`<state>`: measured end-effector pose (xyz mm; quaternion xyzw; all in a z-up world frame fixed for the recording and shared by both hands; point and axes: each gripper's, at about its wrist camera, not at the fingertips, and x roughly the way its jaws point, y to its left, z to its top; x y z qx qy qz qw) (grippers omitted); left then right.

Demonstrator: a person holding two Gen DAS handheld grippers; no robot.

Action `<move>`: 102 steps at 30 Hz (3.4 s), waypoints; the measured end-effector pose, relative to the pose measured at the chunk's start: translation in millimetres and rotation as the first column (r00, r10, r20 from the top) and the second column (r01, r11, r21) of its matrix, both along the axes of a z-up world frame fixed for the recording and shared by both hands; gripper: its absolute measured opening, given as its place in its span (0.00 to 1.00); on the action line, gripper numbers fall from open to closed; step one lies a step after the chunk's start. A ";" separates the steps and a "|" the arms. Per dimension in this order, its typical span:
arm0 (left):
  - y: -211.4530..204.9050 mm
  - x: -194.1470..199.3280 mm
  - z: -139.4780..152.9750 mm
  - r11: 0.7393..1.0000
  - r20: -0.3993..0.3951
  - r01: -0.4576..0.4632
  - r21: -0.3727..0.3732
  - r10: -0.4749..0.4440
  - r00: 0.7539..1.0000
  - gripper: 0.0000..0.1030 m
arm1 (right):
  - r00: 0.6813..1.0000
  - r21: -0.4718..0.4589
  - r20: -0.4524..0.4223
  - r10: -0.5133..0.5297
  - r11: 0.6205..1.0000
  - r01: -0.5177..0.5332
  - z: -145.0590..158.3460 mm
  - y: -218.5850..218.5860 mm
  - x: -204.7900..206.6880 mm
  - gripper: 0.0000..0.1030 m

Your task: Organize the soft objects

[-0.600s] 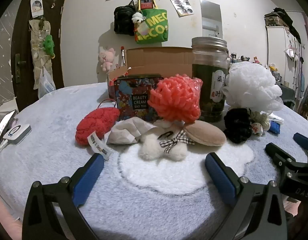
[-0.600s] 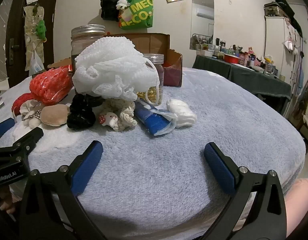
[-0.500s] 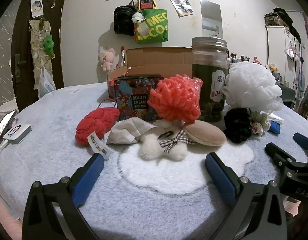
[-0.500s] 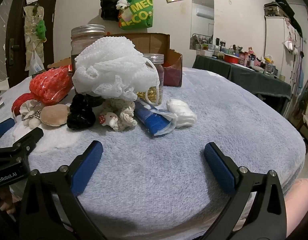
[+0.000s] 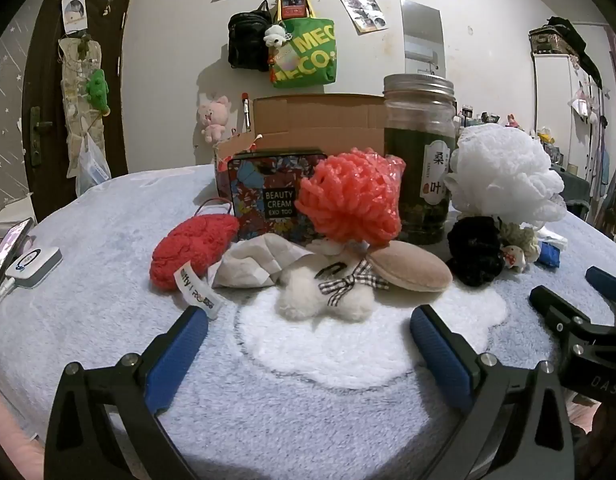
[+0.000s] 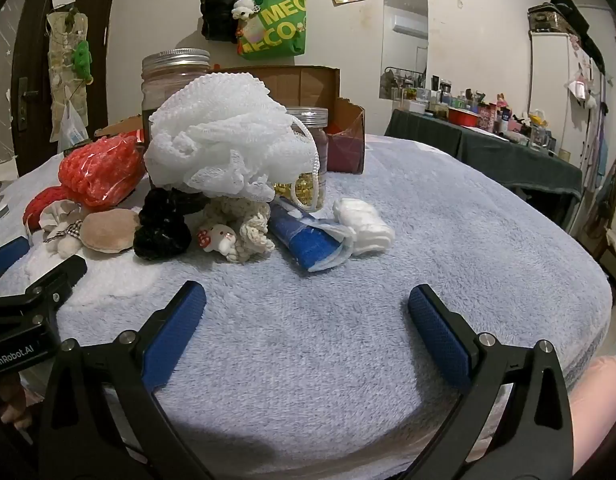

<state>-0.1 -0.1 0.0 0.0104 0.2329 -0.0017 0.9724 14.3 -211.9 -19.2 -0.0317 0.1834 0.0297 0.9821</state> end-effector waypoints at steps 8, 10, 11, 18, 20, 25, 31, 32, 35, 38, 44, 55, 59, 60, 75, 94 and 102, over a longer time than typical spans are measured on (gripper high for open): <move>-0.1 0.0 0.0 1.000 0.000 0.000 -0.002 0.000 1.000 1.00 | 1.000 0.001 0.000 0.000 1.000 0.000 0.1 0.0 0.1 1.00; 0.1 0.0 0.0 1.000 0.000 0.000 -0.002 0.000 1.000 1.00 | 1.000 0.001 0.000 0.000 1.000 0.000 0.1 -0.1 0.1 1.00; 0.0 0.0 0.0 1.000 0.000 0.000 -0.003 0.000 1.000 1.00 | 1.000 0.001 0.000 0.000 1.000 0.000 0.1 0.0 0.1 1.00; 0.0 0.0 0.0 1.000 0.000 0.000 -0.004 0.000 1.000 1.00 | 1.000 0.002 0.000 0.000 1.000 0.000 0.1 -0.1 0.0 1.00; 0.1 0.0 0.0 1.000 0.000 0.000 -0.004 0.000 1.000 1.00 | 1.000 0.002 0.000 0.000 1.000 0.000 0.1 -0.1 0.0 1.00; 0.1 0.0 0.0 1.000 0.000 0.000 -0.005 0.000 1.000 1.00 | 1.000 0.003 0.000 0.000 1.000 0.000 0.1 -0.1 -0.1 1.00; 0.1 0.0 0.0 1.000 0.000 0.000 -0.006 0.000 1.000 1.00 | 1.000 0.003 0.001 0.000 1.000 0.000 0.1 -0.1 -0.1 1.00; 0.1 0.0 0.0 1.000 0.000 0.000 -0.006 0.000 1.000 1.00 | 1.000 0.003 0.001 0.000 1.000 0.000 0.1 -0.2 -0.1 1.00; 0.0 0.0 0.0 1.000 0.000 0.000 -0.006 0.000 1.000 1.00 | 1.000 0.003 0.001 0.000 1.000 0.000 0.0 -0.1 -0.3 1.00; 0.1 0.0 0.0 1.000 0.000 0.000 -0.007 0.000 1.000 1.00 | 1.000 0.003 0.001 0.001 1.000 -0.001 -0.1 0.0 -0.4 1.00; 0.1 0.0 0.0 1.000 0.000 0.000 -0.008 0.000 1.000 1.00 | 1.000 0.003 0.001 0.001 1.000 -0.001 -0.1 0.1 -0.6 1.00; 0.2 0.0 -0.1 1.000 0.000 0.000 -0.009 0.000 1.000 1.00 | 1.000 0.004 0.001 0.001 1.000 -0.001 -0.1 0.2 -0.6 1.00; 0.3 0.0 0.0 1.000 0.000 0.000 -0.010 0.000 1.000 1.00 | 1.000 0.004 0.001 0.001 1.000 -0.001 -0.1 0.3 -0.7 1.00; 0.2 0.0 -0.1 1.000 0.000 0.000 -0.010 0.000 1.000 1.00 | 1.000 0.004 0.001 0.001 1.000 -0.001 -0.2 0.3 -0.7 1.00; 2.9 1.8 12.4 1.000 0.009 0.012 -0.014 -0.012 1.000 1.00 | 1.000 0.007 -0.012 0.026 1.000 -0.026 0.8 0.1 1.4 1.00; 0.3 68.0 70.4 0.983 -0.079 0.181 -0.045 -0.184 0.980 1.00 | 0.963 0.069 0.046 0.266 0.961 -0.269 79.2 -3.5 42.3 1.00; -0.8 84.9 66.4 0.982 -0.132 0.187 -0.029 -0.189 0.973 0.99 | 0.929 0.136 -0.073 0.362 0.927 -0.350 73.9 -0.8 72.0 1.00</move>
